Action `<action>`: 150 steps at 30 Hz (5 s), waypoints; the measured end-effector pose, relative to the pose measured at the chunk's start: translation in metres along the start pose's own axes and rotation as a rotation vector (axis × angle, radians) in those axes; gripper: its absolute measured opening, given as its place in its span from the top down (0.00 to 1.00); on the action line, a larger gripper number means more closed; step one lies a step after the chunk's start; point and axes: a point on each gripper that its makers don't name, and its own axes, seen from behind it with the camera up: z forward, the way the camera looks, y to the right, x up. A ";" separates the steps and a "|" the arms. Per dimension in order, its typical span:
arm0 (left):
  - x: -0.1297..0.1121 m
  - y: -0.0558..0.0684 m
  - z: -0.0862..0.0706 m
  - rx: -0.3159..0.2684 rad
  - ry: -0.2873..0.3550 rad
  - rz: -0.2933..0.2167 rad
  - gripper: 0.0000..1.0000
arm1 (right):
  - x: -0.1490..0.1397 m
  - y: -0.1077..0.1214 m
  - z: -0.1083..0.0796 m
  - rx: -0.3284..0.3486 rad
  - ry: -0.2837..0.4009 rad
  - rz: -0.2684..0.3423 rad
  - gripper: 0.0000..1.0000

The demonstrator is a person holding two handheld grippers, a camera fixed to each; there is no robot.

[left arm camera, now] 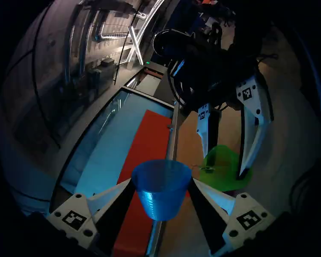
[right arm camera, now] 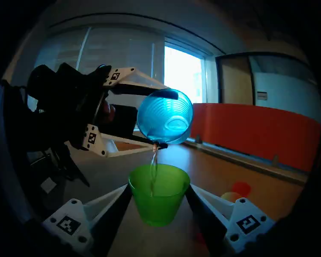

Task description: Pour water

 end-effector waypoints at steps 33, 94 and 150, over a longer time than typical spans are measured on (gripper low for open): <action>0.002 -0.001 -0.001 0.013 -0.008 0.106 0.15 | -0.003 -0.001 0.001 0.002 -0.002 0.001 0.09; 0.012 0.006 0.000 0.022 -0.013 0.358 0.15 | -0.009 0.001 0.002 -0.005 0.005 0.006 0.09; -0.012 -0.013 -0.005 0.093 -0.016 -0.313 0.15 | -0.001 0.009 -0.009 -0.035 0.032 -0.007 0.09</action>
